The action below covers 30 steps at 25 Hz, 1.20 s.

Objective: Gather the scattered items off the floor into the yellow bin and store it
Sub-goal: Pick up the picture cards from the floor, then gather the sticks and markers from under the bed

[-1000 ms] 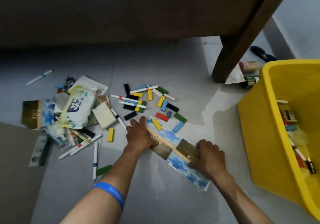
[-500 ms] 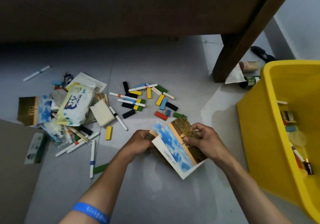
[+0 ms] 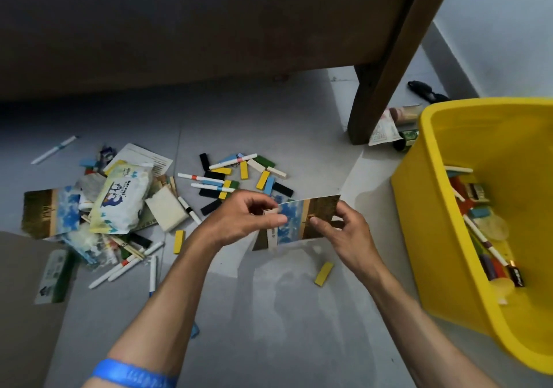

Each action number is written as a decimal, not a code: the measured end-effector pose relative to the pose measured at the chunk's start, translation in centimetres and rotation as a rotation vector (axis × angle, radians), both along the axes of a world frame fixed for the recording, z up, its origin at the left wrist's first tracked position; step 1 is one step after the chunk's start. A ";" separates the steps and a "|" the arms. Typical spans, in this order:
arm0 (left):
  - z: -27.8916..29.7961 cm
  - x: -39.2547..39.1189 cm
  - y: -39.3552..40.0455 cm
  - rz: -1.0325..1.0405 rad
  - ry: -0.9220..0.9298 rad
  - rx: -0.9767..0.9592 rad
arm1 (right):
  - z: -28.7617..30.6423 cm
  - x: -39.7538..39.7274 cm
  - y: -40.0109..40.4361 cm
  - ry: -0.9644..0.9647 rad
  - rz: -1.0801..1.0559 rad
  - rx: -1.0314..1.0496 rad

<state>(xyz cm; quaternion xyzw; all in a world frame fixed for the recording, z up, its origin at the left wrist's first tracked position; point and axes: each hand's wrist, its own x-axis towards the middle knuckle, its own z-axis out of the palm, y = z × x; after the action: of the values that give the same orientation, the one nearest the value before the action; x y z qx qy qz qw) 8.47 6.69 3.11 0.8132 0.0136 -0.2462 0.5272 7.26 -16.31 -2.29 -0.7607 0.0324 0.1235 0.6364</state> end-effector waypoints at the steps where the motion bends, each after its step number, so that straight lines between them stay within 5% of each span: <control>1: 0.5 0.4 -0.6 -0.013 -0.019 0.005 | 0.4 0.2 -0.2 -0.019 -0.011 0.042; 5: 1.6 0.3 -4.9 0.374 -0.021 -0.315 | 2.0 -0.1 -0.8 0.081 -0.035 0.175; 9: 4.1 1.5 -11.0 0.417 -0.070 -0.666 | 6.7 -0.3 -3.7 -0.174 -0.307 0.070; 14: 5.6 3.3 -14.6 0.364 -0.223 -0.451 | 14.4 -0.5 -10.9 -0.691 -0.918 -0.333; 16: 3.7 3.1 -14.5 0.411 -0.206 -0.345 | 14.3 -0.5 -12.9 -0.599 -0.915 -0.580; 18: 0.7 2.5 -13.4 0.474 -0.167 -0.237 | 12.8 -0.6 -13.1 -0.402 -0.838 -0.766; 21: -4.3 0.4 -10.3 0.467 -0.072 0.039 | 9.8 -1.7 -9.3 -0.655 -0.635 -0.795; 23: -6.9 -0.9 -7.8 0.444 0.029 0.254 | 6.3 -3.5 -5.8 -0.688 -0.345 -0.767; 27: -8.4 -0.9 -5.4 0.297 -0.010 0.527 | -1.1 -6.9 -1.4 -0.217 0.543 -0.790; 30: -9.1 0.2 -6.2 0.039 -0.149 0.546 | -4.4 -7.0 -1.5 -0.244 0.735 -0.944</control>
<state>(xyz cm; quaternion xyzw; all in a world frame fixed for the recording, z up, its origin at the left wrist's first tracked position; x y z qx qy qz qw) 8.71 0.52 -5.97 0.9404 0.0562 -0.1630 0.2930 0.25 -17.82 -6.68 -0.9308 -0.2540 0.2192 0.1452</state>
